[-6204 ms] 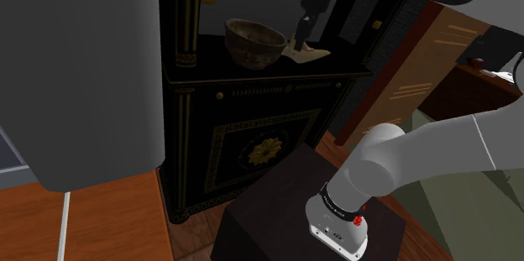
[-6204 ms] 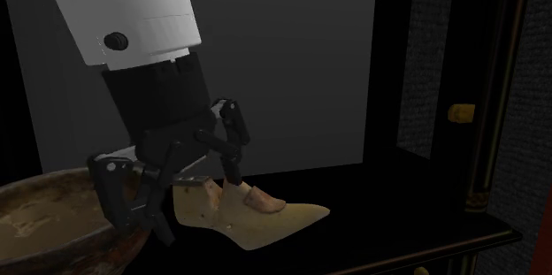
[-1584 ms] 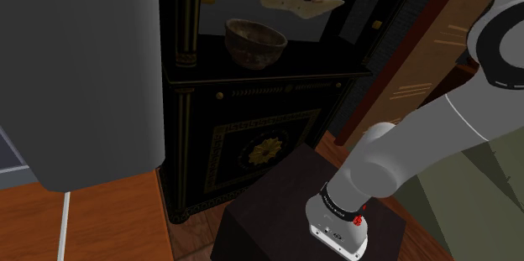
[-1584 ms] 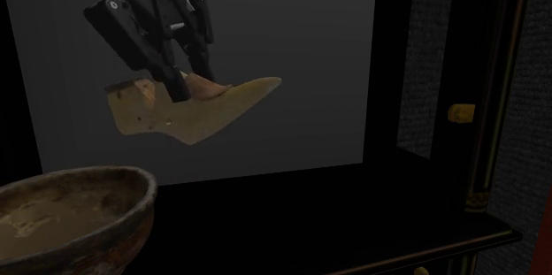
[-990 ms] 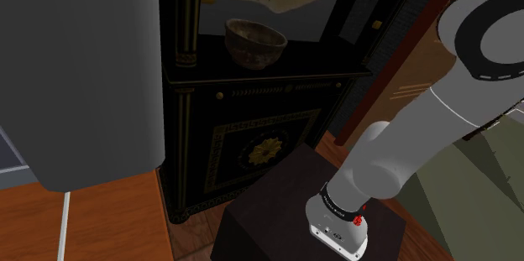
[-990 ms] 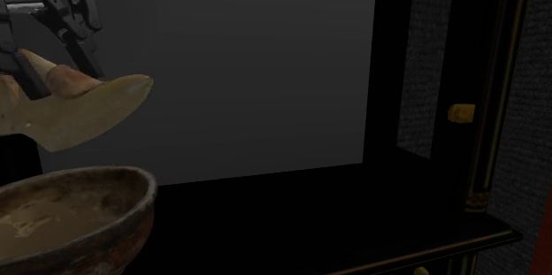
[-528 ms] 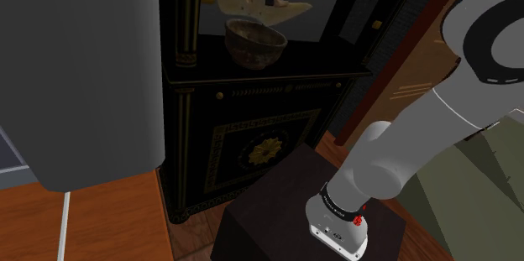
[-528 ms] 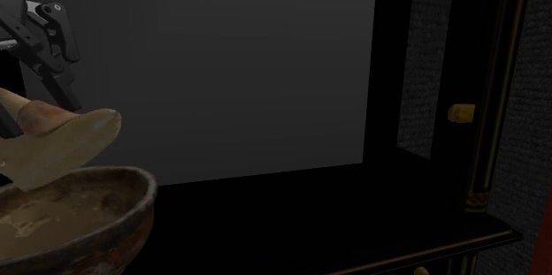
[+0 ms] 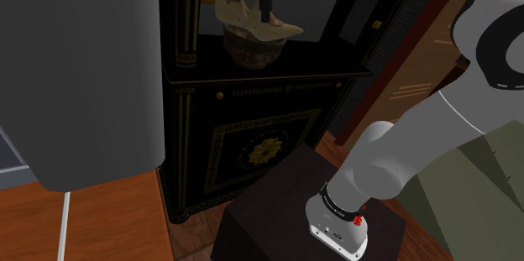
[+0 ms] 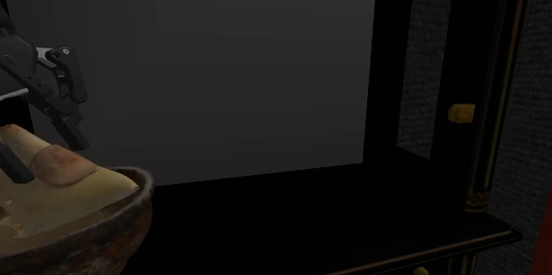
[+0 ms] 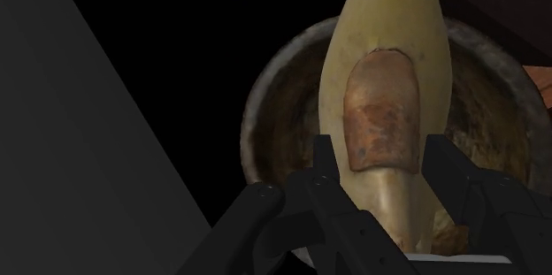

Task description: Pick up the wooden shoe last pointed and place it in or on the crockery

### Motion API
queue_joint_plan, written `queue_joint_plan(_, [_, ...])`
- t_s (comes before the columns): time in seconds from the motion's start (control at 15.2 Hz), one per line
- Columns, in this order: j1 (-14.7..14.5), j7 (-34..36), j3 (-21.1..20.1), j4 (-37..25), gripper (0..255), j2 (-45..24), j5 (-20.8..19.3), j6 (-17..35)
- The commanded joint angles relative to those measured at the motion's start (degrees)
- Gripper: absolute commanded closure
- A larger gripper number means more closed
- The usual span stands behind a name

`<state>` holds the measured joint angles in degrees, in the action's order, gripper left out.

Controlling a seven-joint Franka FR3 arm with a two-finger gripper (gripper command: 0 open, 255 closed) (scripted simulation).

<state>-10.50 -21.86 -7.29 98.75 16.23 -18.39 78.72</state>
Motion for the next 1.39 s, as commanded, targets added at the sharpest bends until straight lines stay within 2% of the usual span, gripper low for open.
queue_joint_plan(0.0, [0.0,0.1,0.0,0.8,255,0.1,0.1,0.6])
queue_joint_plan(0.4, [-0.1,0.2,0.1,0.8,255,0.1,0.1,0.6])
queue_joint_plan(0.46, [-0.1,0.1,0.1,0.7,0,0.1,0.1,0.5])
queue_joint_plan(0.79, [-0.1,0.2,0.1,0.8,0,0.1,0.1,0.6])
queue_joint_plan(1.06, [-0.6,0.1,-1.9,-10.9,0,-4.1,-0.5,-7.4])
queue_joint_plan(1.32, [-0.9,0.2,-1.6,-10.9,0,-4.1,-0.6,-7.4])
